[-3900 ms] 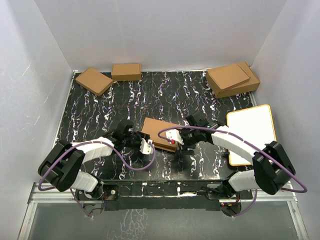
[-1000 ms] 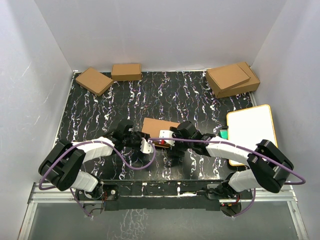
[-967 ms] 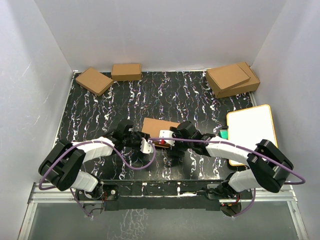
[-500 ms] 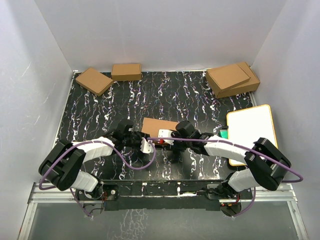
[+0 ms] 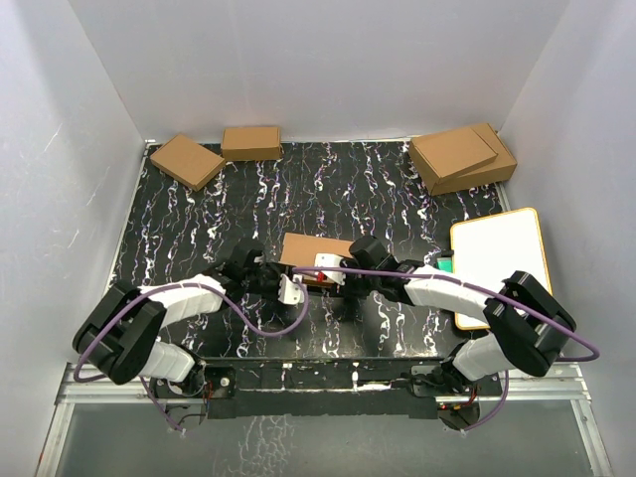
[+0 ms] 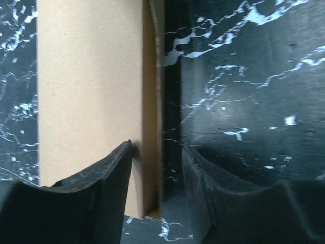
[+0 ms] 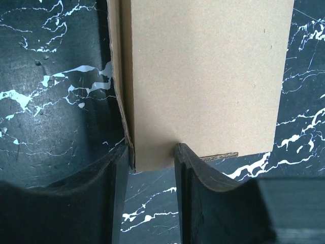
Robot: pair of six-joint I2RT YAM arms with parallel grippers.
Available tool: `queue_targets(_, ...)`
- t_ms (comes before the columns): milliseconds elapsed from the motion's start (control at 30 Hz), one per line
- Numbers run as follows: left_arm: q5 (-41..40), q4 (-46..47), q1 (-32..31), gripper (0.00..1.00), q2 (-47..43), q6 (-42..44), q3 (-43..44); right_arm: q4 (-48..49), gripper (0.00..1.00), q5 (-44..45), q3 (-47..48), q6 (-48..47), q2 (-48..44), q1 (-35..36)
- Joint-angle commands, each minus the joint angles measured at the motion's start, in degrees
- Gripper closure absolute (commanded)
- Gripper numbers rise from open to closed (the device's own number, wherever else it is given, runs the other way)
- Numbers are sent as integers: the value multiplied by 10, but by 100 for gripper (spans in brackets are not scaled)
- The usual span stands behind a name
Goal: Fold the paper box
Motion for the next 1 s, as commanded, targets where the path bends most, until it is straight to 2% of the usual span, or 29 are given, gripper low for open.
queue_targets(0,28,-51,-6,52,-57,-19,-25,-5,79,-19,18,18,11,-11)
queue_targets(200,-23,-42,-6,27,-118,-7,-62,-12,79,-33,21,15,12,-13)
queue_targets(300,-54,-21,-5,23,-111,-11,-65,-14,79,-38,21,12,11,-13)
queue_targets(433,-61,-5,0,24,-66,-13,-51,-17,79,-42,21,9,12,-13)
queue_targets(533,-73,8,5,27,-39,-32,-35,-18,79,-44,21,7,12,-13)
queue_targets(667,-76,3,9,37,-22,-37,-21,-20,80,-46,21,6,14,-13)
queue_targets(967,-87,-6,9,76,-3,-34,-13,-24,80,-49,22,4,16,-13)
